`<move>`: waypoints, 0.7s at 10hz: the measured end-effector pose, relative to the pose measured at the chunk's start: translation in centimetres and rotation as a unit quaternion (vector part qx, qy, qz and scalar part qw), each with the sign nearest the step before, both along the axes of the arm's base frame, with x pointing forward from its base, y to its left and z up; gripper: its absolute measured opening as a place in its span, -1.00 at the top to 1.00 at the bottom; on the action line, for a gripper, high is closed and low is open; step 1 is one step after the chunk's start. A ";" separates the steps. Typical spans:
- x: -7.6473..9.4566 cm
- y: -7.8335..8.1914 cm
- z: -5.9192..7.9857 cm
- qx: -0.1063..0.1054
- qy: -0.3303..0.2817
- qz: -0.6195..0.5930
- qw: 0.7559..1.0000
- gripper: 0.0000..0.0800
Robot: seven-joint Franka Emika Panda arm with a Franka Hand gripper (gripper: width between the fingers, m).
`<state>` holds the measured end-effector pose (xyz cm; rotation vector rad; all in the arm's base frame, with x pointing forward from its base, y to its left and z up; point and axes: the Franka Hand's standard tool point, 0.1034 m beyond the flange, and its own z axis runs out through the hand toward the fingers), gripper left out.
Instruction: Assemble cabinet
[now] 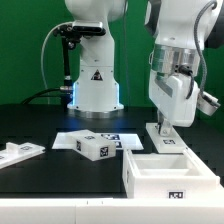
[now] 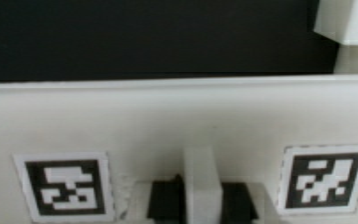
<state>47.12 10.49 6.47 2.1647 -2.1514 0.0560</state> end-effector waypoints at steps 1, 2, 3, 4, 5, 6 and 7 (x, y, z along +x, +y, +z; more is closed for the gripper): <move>0.0 -0.1 0.0 0.000 0.000 -0.001 1.000 0.84; 0.0 -0.2 0.0 -0.001 0.000 -0.001 1.000 0.84; 0.0 -0.2 0.0 -0.001 0.000 -0.002 1.000 0.84; 0.0 -0.2 -0.1 -0.002 0.000 -0.002 1.000 0.84; 0.1 -0.2 -0.1 -0.002 0.000 -0.002 1.000 0.84; 0.3 -0.2 -0.2 -0.004 -0.001 -0.001 1.000 0.84; 0.7 -0.1 -0.2 -0.006 -0.003 0.000 1.000 0.84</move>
Offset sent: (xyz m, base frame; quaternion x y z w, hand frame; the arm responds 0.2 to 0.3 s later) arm 0.0030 -0.0018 -0.0007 0.0002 0.0012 0.0209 0.9998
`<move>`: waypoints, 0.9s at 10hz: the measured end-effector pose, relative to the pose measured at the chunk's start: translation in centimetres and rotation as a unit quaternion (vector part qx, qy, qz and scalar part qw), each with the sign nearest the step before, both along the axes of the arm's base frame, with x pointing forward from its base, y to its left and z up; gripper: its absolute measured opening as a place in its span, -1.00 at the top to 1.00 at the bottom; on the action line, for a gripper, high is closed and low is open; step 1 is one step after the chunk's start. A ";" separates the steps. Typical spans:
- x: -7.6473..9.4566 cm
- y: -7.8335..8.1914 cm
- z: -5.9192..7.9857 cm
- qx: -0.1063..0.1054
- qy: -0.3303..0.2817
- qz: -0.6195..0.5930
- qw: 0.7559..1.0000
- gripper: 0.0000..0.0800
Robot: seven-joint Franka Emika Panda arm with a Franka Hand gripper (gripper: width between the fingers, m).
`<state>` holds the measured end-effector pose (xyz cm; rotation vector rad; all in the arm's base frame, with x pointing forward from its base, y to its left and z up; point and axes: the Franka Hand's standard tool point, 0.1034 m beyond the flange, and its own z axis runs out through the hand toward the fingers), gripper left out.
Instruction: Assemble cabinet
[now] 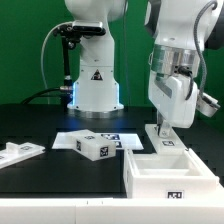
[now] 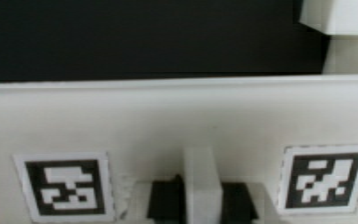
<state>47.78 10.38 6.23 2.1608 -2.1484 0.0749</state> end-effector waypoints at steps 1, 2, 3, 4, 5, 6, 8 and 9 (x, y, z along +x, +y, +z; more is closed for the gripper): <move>0.2 0.1 0.0 0.000 -0.002 0.001 1.000 0.84; 0.4 0.1 0.1 -0.001 -0.003 0.001 1.000 0.84; 0.8 0.0 0.1 -0.002 -0.006 -0.003 1.000 0.84; 1.0 0.2 -0.1 -0.002 -0.007 -0.008 1.000 0.84; 0.8 0.4 -0.3 -0.004 -0.006 -0.006 1.000 0.84; 0.9 0.2 -0.2 -0.004 -0.007 -0.007 1.000 0.84; 0.9 0.3 -0.2 -0.004 -0.007 -0.006 1.000 0.84; 1.0 0.3 -0.2 -0.005 -0.007 -0.007 1.000 0.84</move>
Offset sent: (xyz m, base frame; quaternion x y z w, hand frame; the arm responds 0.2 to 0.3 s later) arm 0.0206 0.0087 -0.0011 0.0158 -0.0247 0.0684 0.9972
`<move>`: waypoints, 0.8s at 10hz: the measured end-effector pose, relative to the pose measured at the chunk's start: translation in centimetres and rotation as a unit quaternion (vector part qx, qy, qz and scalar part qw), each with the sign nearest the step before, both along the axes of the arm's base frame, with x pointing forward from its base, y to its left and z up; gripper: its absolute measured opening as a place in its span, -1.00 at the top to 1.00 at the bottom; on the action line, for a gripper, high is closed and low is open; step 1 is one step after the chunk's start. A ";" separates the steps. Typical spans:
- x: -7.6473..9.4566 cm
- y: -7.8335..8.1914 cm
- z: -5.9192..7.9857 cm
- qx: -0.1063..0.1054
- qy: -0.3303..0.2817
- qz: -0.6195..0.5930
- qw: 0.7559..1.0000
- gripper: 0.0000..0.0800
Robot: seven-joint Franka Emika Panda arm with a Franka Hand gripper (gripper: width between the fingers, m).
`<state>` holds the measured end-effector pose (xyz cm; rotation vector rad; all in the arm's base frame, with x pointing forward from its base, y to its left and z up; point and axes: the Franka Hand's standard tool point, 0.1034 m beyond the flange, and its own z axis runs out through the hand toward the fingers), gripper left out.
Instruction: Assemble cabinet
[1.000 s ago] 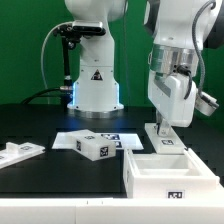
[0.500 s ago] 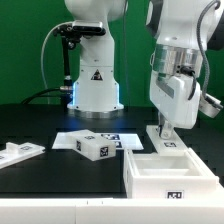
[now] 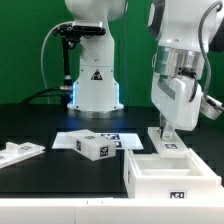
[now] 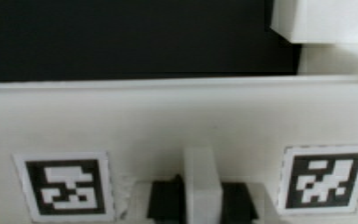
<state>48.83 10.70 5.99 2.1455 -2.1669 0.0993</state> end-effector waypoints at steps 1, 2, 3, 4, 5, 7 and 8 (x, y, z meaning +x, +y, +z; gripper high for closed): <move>1.1 0.1 -0.1 -0.005 -0.003 -0.003 1.000 0.84; 2.7 0.0 0.0 -0.011 -0.011 -0.002 1.000 0.84; 4.6 -0.1 0.2 -0.015 -0.019 -0.002 1.000 0.84; 5.7 -0.2 0.4 -0.017 -0.026 0.000 1.000 0.84; 5.9 -0.2 0.3 -0.019 -0.027 0.005 0.999 0.84; 5.8 -0.2 0.2 -0.020 -0.026 0.004 0.999 0.84; 5.8 -0.2 0.2 -0.020 -0.025 0.004 0.999 0.84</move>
Offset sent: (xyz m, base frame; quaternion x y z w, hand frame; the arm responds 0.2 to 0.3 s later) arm 0.0614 0.0016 0.0099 0.0290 -0.0059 0.0046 0.9996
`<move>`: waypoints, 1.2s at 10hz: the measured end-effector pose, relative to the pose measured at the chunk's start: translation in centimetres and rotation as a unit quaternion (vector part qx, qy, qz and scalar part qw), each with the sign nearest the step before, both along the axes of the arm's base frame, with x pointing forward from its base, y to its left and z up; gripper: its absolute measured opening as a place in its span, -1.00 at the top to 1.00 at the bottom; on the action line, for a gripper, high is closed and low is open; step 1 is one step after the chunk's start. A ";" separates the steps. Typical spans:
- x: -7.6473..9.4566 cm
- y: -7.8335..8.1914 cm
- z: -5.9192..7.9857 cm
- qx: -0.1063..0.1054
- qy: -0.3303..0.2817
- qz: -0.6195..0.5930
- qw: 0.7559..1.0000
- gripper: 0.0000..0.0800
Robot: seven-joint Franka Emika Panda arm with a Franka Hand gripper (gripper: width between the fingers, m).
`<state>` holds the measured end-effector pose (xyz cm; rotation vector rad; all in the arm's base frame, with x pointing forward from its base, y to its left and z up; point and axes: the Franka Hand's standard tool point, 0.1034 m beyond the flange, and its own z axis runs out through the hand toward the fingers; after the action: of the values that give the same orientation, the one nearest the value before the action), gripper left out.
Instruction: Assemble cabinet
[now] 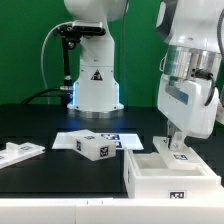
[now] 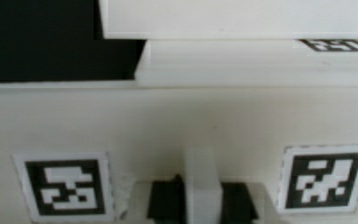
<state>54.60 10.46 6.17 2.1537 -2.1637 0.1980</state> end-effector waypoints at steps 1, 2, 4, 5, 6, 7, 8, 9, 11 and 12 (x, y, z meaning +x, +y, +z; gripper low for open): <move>0.0 0.0 -0.1 -0.001 0.000 0.000 1.000 0.84; 0.7 -0.1 -0.1 -0.004 -0.003 0.000 1.000 0.84; 3.1 0.0 -0.2 -0.013 -0.018 0.005 1.000 0.84; 4.1 0.0 -0.1 -0.016 -0.025 0.005 1.000 0.84; 4.7 0.0 -0.1 -0.018 -0.027 0.003 0.999 0.84; 4.7 -0.1 -0.2 -0.019 -0.022 0.002 1.000 0.84; 4.8 -0.1 -0.3 -0.018 -0.014 0.000 1.000 0.84; 4.8 -0.1 -0.3 -0.018 -0.012 -0.001 1.000 0.84; 4.8 0.0 -0.3 -0.018 -0.012 -0.006 1.000 0.84; 4.8 0.0 -0.3 -0.018 -0.012 -0.006 1.000 0.84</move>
Offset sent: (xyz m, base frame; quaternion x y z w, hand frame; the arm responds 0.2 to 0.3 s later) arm 0.0520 0.0053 -0.0035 0.0290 0.0136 -0.0101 0.9994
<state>59.36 10.43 5.90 2.1294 -2.1686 0.2621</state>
